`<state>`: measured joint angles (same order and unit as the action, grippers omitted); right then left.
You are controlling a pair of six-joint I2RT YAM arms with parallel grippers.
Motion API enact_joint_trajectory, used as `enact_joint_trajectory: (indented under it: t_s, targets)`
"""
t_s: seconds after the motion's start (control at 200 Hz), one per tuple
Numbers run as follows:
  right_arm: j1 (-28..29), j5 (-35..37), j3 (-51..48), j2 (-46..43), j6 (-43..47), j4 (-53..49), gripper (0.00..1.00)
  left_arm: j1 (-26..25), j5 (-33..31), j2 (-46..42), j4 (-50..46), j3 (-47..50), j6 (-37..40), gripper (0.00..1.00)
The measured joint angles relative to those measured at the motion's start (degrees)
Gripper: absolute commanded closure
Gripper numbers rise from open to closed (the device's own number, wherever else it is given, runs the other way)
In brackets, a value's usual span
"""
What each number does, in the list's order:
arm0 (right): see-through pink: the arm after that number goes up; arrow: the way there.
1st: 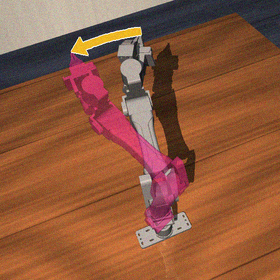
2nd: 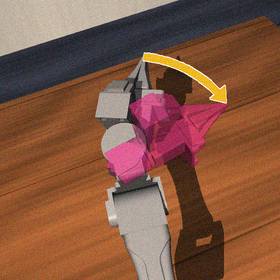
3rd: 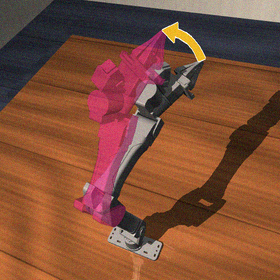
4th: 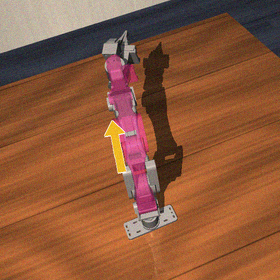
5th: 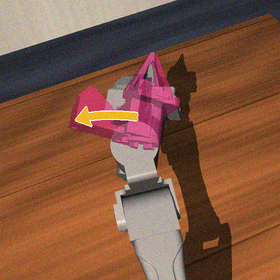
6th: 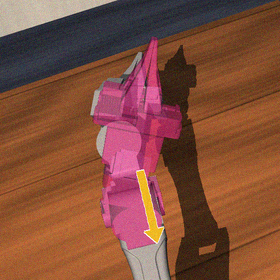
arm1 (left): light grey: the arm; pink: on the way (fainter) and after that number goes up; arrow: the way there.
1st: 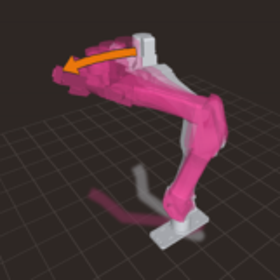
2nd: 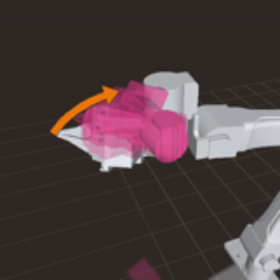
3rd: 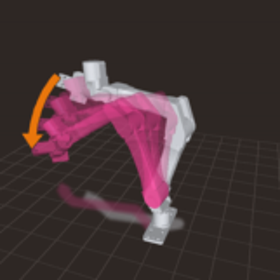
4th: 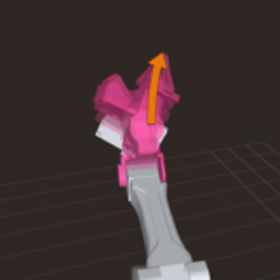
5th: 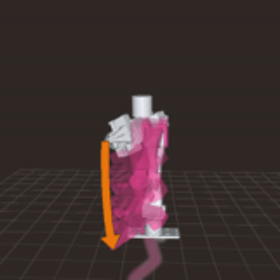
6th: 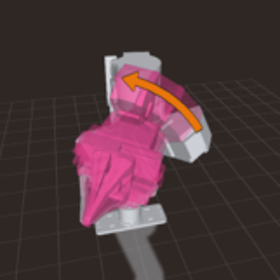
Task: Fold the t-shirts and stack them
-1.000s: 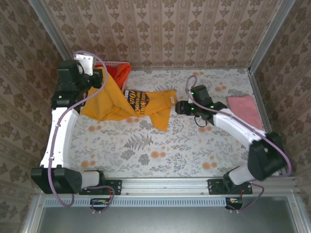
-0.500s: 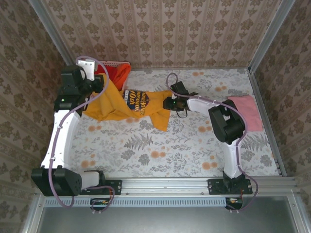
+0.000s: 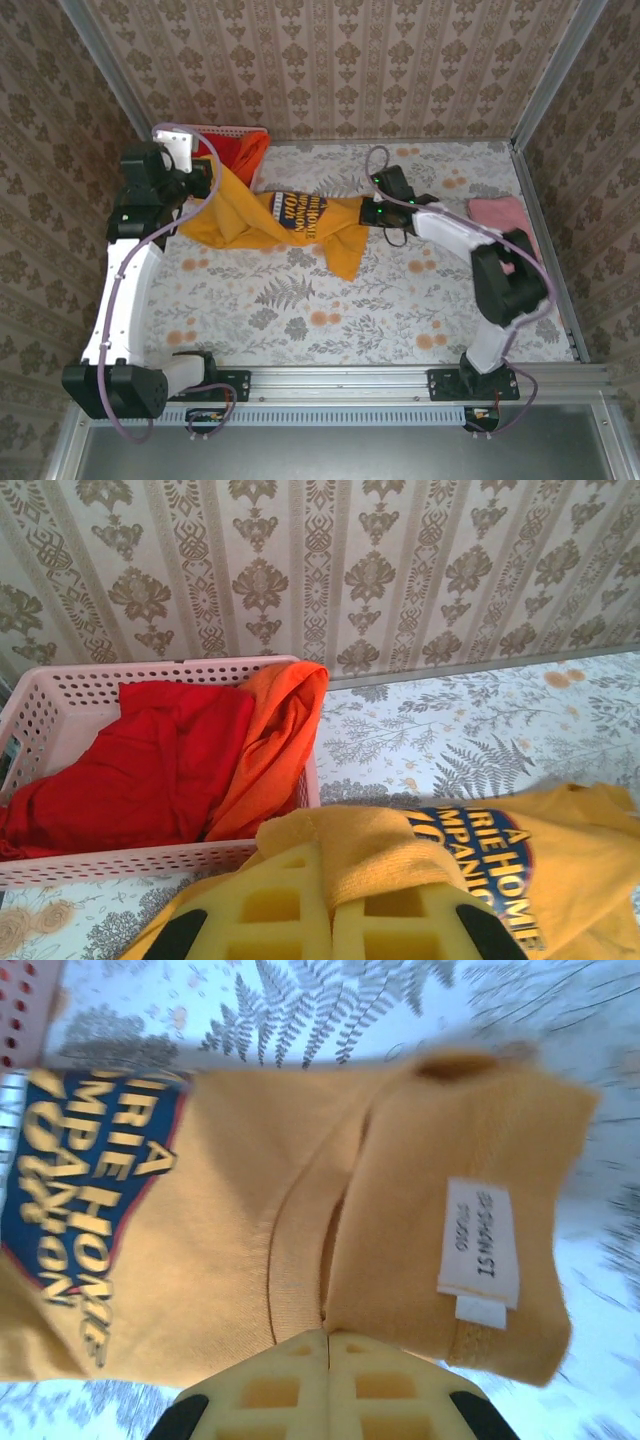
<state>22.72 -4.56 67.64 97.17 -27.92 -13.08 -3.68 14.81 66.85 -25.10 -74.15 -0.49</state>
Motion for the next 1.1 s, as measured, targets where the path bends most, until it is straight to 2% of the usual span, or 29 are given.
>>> enact_joint_trajectory:
  t_s: [0.21,0.31,0.385,0.52,0.74,0.79,0.86,0.91,0.975,1.045,1.1]
  targets:
    - [-2.91,2.99,-10.86,-21.33,1.16,-8.90,1.00,-1.73,2.60,-2.01,-1.97,1.25,0.37,1.00]
    - [-4.90,3.72,-11.26,-29.22,1.25,-14.08,1.00,-3.80,3.41,-2.34,-2.38,1.77,-0.24,1.00]
    - [-7.41,3.54,-9.70,-31.78,1.46,-16.57,1.00,-4.68,3.91,-1.99,-2.23,1.88,-0.63,1.00]
    - [-11.89,3.23,-4.37,-26.18,2.82,-17.42,1.00,-4.87,4.24,3.34,-1.53,-0.46,-0.66,1.00]
    - [-14.49,2.40,13.84,-0.52,4.22,-20.39,1.00,-4.42,2.91,17.92,0.83,-7.56,-0.61,1.00]
    - [-14.73,2.43,18.91,4.92,4.22,-21.29,0.92,-3.93,2.54,20.48,1.53,-8.70,-0.70,1.00]
    - [-14.86,2.51,24.20,10.27,4.00,-21.68,0.62,-3.15,2.16,23.63,2.16,-10.40,-1.09,1.00]
    - [-14.86,2.64,25.81,12.02,4.02,-21.40,0.48,-2.60,2.10,25.31,2.54,-11.34,-1.49,1.00]
    - [-14.82,2.67,25.83,12.07,3.89,-21.49,0.41,-2.21,2.08,26.93,2.82,-12.31,-1.99,1.00]
    - [-14.47,2.75,23.45,10.23,3.21,-19.58,0.39,-1.88,2.08,27.56,2.99,-12.57,-2.56,1.00]
    - [-13.75,2.86,18.03,6.56,1.70,-17.57,0.39,-1.84,1.86,27.56,3.08,-12.57,-2.84,1.00]
